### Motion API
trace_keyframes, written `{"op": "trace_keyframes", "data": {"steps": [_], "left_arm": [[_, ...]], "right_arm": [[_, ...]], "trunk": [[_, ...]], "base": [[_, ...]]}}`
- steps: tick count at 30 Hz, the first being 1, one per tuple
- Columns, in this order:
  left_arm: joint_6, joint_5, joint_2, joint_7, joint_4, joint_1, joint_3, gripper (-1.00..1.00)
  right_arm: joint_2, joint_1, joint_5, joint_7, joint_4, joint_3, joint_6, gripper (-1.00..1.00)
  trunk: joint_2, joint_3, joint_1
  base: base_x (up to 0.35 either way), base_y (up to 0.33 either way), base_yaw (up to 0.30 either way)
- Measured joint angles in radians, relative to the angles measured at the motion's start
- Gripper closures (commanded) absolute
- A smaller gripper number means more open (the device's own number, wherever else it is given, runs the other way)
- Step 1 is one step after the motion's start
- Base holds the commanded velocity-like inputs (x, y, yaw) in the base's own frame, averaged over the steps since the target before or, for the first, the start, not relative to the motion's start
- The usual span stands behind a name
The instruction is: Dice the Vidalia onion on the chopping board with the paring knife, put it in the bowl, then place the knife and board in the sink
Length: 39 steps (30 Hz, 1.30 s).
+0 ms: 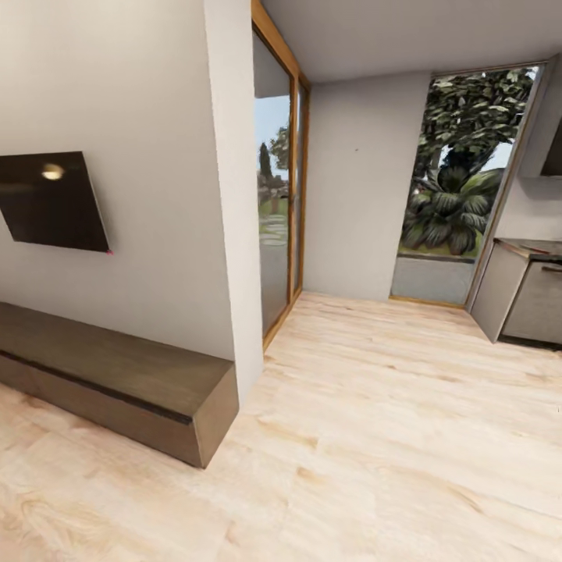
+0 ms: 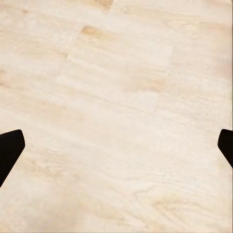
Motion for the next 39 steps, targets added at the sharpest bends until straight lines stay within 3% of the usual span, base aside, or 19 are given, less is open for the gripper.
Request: {"op": "trace_keyframes", "data": {"steps": [39], "left_arm": [[0.000, 0.000, -0.002, 0.000, 0.006, 0.000, 0.000, -1.00]], "right_arm": [[-0.002, 0.000, 0.000, 0.000, 0.001, 0.000, 0.000, -1.00]], "trunk": [[0.000, 0.000, 0.000]], "base": [[0.278, -0.172, -0.280]]}}
